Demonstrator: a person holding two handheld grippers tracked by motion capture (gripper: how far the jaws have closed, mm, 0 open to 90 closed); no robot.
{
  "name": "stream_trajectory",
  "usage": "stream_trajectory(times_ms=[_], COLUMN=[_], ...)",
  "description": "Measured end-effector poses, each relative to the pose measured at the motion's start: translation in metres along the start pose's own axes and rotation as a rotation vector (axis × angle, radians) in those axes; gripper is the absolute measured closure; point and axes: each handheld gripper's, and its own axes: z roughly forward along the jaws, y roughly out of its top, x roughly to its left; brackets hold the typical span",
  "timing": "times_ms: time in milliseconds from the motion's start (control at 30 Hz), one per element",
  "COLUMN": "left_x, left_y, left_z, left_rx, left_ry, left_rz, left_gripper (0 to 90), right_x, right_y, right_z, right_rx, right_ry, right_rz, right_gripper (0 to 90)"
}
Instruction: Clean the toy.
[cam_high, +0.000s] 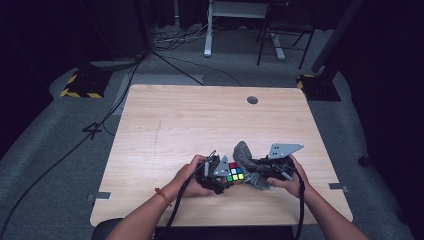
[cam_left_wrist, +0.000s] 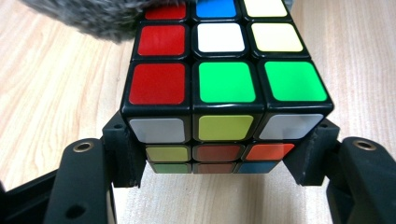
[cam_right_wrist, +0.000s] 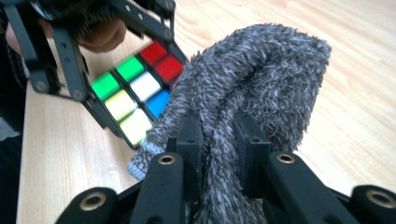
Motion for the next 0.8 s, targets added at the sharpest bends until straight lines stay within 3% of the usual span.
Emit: stream_trajectory(times_ms=[167,233,367,600,733,800], left_x=[0.002,0.002,0.002,0.004,0.002,0.001], left_y=[0.001,0.001,-0.001,-0.001,0.000,0.000], left_z=[-0.012,-0.014,-0.012,-0.012,-0.008,-0.006], left_rx=[-0.053,-0.064,-0.060,-0.071,-0.042,-0.036], left_ry=[0.004,-0.004,-0.014,-0.031,-0.031,-0.026], left_rz=[-0.022,-0.028,-0.030,-0.029,-0.022,-0.013], left_gripper=[34.0,34.0,33.9,33.7,32.9,32.9], right_x=[-0.001,0.001,0.008,0.010,0.012,0.015], right_y=[-0.007,-0.007,-0.004,-0.003,-0.002,0.000], right_z=[0.004,0.004,0.004,0.003,0.001,0.002], right_rx=[0.043,0.030,-0.002,-0.028,-0.046,-0.036], right_ry=[0.021,0.049,0.102,0.131,0.154,0.142], right_rz=[-0.001,-0.009,-0.028,-0.041,-0.048,-0.068], right_gripper=[75.2,75.3,75.6,75.8,76.0,76.0])
